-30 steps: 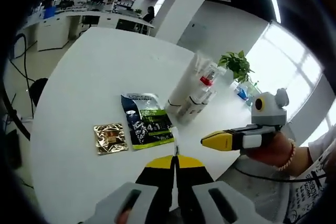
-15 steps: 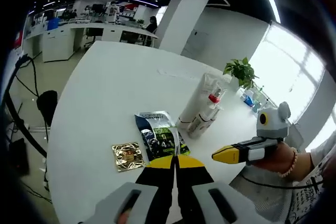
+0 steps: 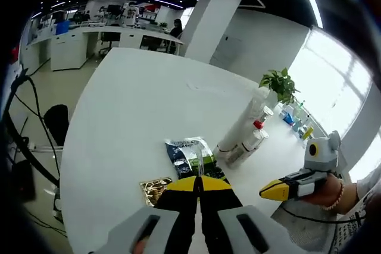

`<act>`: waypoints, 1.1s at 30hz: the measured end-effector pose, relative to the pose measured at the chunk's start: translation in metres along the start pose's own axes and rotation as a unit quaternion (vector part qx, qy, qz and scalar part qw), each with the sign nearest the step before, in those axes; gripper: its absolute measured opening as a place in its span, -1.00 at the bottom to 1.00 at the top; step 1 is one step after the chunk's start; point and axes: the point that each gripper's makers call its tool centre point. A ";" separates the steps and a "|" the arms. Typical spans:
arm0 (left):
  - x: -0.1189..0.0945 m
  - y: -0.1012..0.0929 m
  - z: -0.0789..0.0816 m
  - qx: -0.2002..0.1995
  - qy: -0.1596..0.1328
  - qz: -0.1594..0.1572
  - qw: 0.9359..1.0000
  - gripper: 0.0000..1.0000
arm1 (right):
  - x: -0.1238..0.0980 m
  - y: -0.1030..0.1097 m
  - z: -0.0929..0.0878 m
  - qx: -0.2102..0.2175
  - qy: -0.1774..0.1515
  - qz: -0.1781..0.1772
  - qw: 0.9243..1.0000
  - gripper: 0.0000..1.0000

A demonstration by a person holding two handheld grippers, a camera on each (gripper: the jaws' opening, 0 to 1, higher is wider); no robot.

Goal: Arrange the skincare products in the storage area until every visible bottle or jar stands upright without overlapping.

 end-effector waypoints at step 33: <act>0.071 0.038 0.020 -0.024 0.069 0.015 0.997 -0.99 | -0.004 -0.008 0.004 -0.004 -0.002 -0.018 1.000 -0.98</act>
Point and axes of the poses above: the point that each gripper's makers call its tool centre point, and the gripper's own axes: x roughly forward along the fingers, y roughly to its left, z roughly out of its top, and after that the axes turned 14 degrees about z, right-handed
